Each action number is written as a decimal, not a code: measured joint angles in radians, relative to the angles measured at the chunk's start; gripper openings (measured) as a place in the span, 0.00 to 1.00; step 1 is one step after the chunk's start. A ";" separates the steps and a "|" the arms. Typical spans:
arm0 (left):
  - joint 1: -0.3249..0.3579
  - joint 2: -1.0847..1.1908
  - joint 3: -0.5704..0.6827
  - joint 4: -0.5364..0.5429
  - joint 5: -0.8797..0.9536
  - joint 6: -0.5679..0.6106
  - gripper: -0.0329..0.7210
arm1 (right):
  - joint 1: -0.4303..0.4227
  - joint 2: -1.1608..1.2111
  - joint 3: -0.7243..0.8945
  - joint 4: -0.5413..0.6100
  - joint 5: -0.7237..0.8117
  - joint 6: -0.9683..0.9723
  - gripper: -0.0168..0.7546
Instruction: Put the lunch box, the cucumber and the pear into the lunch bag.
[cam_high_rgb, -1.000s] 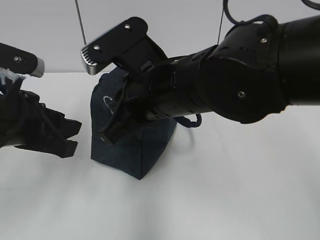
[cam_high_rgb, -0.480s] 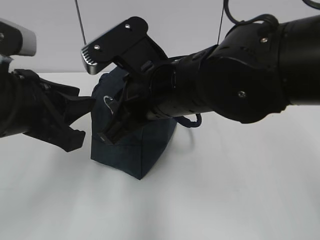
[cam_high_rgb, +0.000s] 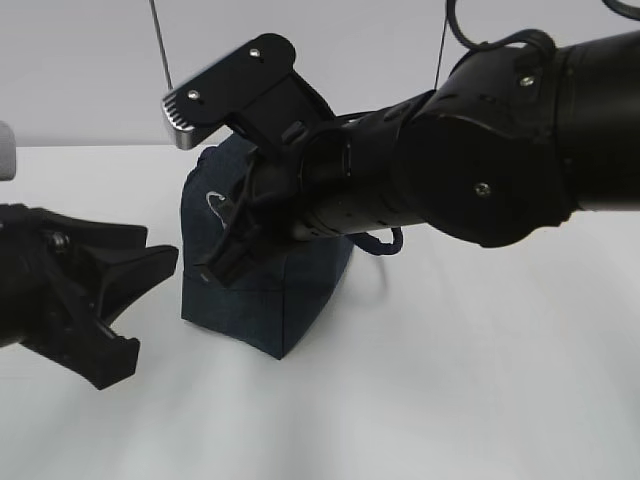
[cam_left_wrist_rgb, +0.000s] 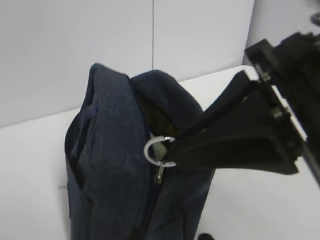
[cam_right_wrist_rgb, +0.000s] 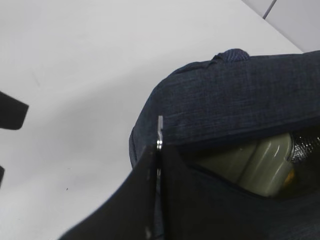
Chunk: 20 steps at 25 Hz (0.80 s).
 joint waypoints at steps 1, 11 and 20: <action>0.000 0.000 0.023 0.000 -0.027 -0.051 0.31 | 0.000 0.000 0.000 0.000 0.000 0.000 0.03; 0.000 0.006 0.102 0.392 -0.276 -0.642 0.29 | 0.000 0.000 0.000 0.000 0.000 0.000 0.03; 0.001 0.151 0.102 0.547 -0.399 -0.763 0.29 | 0.000 0.000 0.000 0.000 0.000 0.000 0.03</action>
